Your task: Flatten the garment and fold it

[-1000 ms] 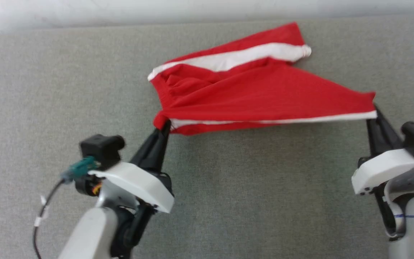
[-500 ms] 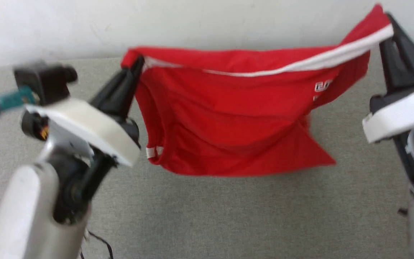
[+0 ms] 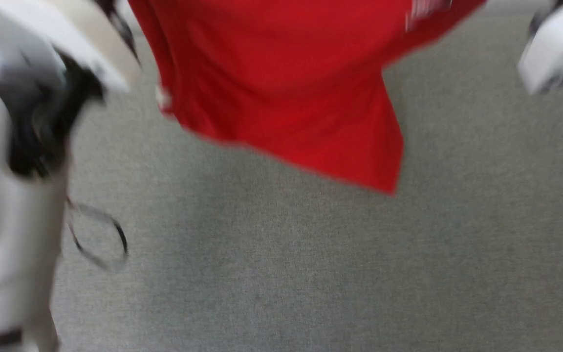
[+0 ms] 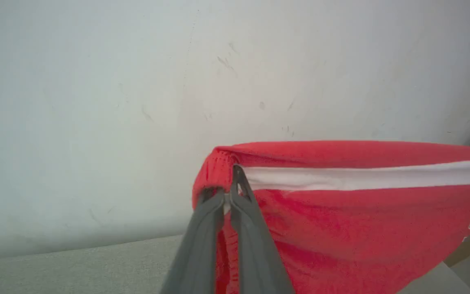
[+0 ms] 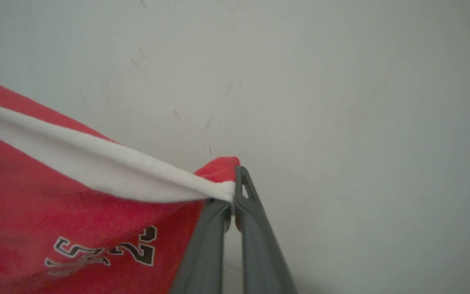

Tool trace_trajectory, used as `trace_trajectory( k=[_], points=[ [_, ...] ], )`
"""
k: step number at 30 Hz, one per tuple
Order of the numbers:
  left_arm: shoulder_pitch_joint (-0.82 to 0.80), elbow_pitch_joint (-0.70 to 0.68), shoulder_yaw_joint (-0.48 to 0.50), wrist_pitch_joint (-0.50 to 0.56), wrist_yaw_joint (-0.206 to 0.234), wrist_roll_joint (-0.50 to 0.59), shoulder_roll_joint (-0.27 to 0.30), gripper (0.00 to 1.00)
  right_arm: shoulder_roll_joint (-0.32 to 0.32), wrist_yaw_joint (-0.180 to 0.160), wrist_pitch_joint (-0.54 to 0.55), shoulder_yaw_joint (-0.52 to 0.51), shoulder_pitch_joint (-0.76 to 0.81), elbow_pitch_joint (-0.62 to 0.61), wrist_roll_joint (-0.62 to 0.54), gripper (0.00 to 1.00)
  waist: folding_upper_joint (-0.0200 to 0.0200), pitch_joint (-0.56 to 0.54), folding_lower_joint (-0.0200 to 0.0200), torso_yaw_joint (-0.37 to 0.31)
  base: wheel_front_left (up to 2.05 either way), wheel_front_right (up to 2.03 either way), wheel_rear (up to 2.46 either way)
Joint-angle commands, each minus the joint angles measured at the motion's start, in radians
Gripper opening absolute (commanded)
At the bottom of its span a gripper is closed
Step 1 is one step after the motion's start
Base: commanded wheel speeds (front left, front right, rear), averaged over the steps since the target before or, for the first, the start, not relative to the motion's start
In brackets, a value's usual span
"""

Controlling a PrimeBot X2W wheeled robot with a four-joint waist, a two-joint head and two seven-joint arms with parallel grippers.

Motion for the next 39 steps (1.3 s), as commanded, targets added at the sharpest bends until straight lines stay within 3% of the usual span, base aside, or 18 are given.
trace_trajectory(
  k=[1,10,14,18,26,32,39],
  points=[
    [-0.051,0.017,0.006,-0.013,0.003,0.019,0.007,0.00,-0.008,-0.001,-0.002,0.001,-0.050,0.016,-0.013,0.00,-0.0001,0.123,-0.0002,-0.004,0.00,0.00,0.00],
    [-0.409,0.252,0.024,-0.220,0.001,0.117,-0.033,0.00,-0.019,-0.001,-0.095,0.027,-0.432,0.254,-0.154,0.00,-0.0001,0.299,-0.0002,-0.005,0.00,0.00,0.00],
    [-0.465,0.328,0.030,-0.327,-0.036,0.105,-0.067,0.00,-0.021,-0.001,-0.157,0.045,-0.511,0.337,-0.205,0.00,-0.0001,0.338,-0.0002,-0.002,0.00,0.00,0.00],
    [-0.438,0.389,0.016,-0.397,-0.104,0.078,-0.087,0.00,-0.017,-0.001,-0.212,0.066,-0.509,0.387,-0.218,0.00,-0.0001,0.349,-0.0002,0.005,0.00,0.00,0.00],
    [-0.249,0.405,-0.040,-0.436,-0.183,0.053,-0.101,0.00,-0.027,-0.001,-0.262,0.126,-0.312,0.348,-0.132,0.00,-0.0001,0.287,-0.0002,0.012,0.00,0.00,0.00],
    [-0.008,0.290,-0.077,-0.429,-0.176,0.045,-0.091,0.00,-0.044,-0.001,-0.239,0.107,-0.014,0.197,-0.039,0.00,-0.0001,0.192,-0.0002,-0.003,0.00,0.00,0.00],
    [0.312,0.085,-0.124,-0.404,-0.135,0.030,-0.079,0.00,-0.013,-0.001,-0.205,-0.002,0.363,-0.008,0.022,0.00,-0.0001,0.091,-0.0002,-0.018,0.00,0.00,0.00]
  ],
)
